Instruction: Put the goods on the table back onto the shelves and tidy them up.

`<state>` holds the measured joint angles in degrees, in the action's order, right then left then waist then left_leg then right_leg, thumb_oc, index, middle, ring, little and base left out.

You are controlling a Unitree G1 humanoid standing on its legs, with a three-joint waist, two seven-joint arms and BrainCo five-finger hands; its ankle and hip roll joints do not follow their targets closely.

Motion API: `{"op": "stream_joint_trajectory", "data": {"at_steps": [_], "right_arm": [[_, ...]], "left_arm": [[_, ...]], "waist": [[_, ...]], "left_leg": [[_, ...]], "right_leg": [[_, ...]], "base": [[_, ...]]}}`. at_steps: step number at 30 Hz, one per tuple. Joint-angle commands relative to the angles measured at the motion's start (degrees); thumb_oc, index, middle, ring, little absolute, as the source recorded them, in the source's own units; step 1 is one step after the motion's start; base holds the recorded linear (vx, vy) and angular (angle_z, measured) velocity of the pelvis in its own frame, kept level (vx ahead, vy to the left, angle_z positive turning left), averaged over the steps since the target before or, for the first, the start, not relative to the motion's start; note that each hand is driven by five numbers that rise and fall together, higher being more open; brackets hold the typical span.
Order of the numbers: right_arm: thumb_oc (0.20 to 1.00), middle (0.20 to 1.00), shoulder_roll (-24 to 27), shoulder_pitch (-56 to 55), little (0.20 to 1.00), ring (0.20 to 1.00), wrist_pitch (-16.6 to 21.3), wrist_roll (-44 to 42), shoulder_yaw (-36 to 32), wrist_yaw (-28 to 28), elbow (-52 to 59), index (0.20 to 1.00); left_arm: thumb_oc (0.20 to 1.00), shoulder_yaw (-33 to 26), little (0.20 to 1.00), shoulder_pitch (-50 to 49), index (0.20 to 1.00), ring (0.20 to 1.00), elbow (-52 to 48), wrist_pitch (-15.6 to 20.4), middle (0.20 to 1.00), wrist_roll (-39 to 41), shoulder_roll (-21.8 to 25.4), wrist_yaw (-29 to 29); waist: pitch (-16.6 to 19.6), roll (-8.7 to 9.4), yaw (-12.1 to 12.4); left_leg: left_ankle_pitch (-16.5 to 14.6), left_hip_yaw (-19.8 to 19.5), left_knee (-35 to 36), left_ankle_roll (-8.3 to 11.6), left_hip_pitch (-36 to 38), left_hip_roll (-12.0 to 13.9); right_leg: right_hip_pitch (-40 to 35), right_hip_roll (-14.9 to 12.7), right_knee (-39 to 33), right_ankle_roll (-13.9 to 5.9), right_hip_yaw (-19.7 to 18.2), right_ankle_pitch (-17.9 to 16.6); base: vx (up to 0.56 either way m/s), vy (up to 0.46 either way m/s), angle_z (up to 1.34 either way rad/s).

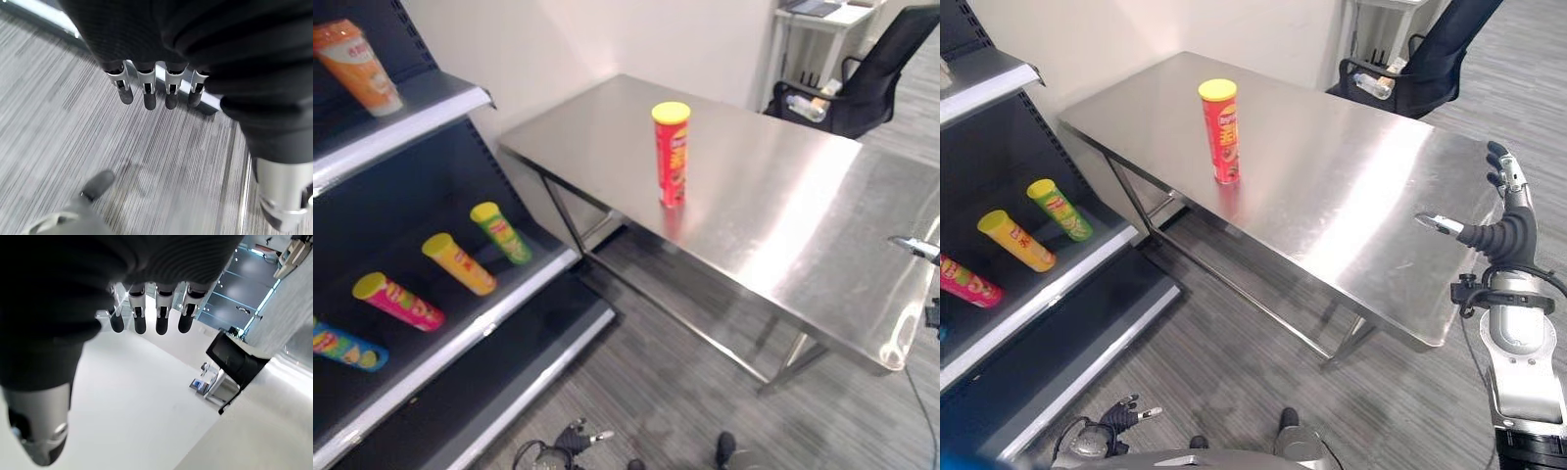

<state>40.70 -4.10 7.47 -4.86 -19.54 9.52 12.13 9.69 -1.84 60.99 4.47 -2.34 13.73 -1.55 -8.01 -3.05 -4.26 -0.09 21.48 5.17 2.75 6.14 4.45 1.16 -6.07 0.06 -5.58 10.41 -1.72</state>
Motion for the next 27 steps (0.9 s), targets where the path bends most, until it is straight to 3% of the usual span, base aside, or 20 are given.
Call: {"op": "stream_joint_trajectory", "data": {"at_steps": [1, 9, 12, 17, 27], "right_arm": [[1.0, 1.0, 4.1, 5.4, 1.0, 1.0, 1.3, 1.9, -0.5, 1.6, -0.9, 1.0], [1.0, 1.0, 8.4, 11.0, 1.0, 1.0, 1.3, -2.5, 2.3, 0.9, -7.2, 1.0], [1.0, 1.0, 12.3, 15.3, 1.0, 1.0, 1.2, -4.4, 5.6, 0.6, -12.9, 1.0], [1.0, 1.0, 18.7, 26.0, 1.0, 1.0, 0.1, -7.5, 16.4, -2.2, -24.0, 1.0], [1.0, 1.0, 23.1, 45.3, 1.0, 1.0, -0.9, -14.1, 33.1, -5.5, -43.8, 1.0]], "left_arm": [[1.0, -0.6, 1.0, 2.2, 1.0, 1.0, 0.8, 0.9, 1.0, 1.9, 2.6, -0.6], [1.0, -1.1, 1.0, -0.1, 1.0, 1.0, 2.9, 0.2, 1.0, 1.7, 3.9, -0.1], [1.0, -1.4, 1.0, -1.0, 1.0, 1.0, 3.4, 0.1, 1.0, 2.3, 4.5, 0.1], [1.0, -1.0, 1.0, -3.1, 1.0, 1.0, 3.2, 0.1, 1.0, 3.7, 5.8, 0.6], [1.0, -1.4, 1.0, -4.4, 1.0, 1.0, 3.9, 0.2, 1.0, 6.4, 7.4, 0.8]], "waist": [[0.8, 3.35, 2.0], [1.4, 5.04, 4.7], [1.4, 5.76, 6.1], [1.5, 7.04, 9.0], [0.8, 7.41, 11.9]], "left_leg": [[2.2, -0.3, -1.4, 2.56, -3.2, 1.8], [2.3, -1.4, -0.9, 2.2, -3.7, 1.3], [2.6, -1.9, -0.8, 2.37, -3.9, 1.3], [3.3, -3.2, -0.7, 3.17, -4.0, 2.0], [5.3, -5.5, -0.6, 4.9, -5.1, 3.2]], "right_leg": [[-5.0, -6.3, 1.1, -4.98, 3.3, 3.5], [-5.2, -7.3, 1.7, -5.38, 5.9, 3.3], [-5.6, -7.5, 1.9, -5.46, 7.0, 3.2], [-6.9, -7.1, 1.7, -5.14, 9.5, 3.6], [-8.4, -5.6, 0.6, -4.19, 12.1, 4.2]], "base": [[0.04, 0.059, 0.05], [0.02, 0.005, 0.16], [0.01, -0.029, 0.23], [0.03, -0.054, 0.23], [0.01, -0.05, 0.17]]}}
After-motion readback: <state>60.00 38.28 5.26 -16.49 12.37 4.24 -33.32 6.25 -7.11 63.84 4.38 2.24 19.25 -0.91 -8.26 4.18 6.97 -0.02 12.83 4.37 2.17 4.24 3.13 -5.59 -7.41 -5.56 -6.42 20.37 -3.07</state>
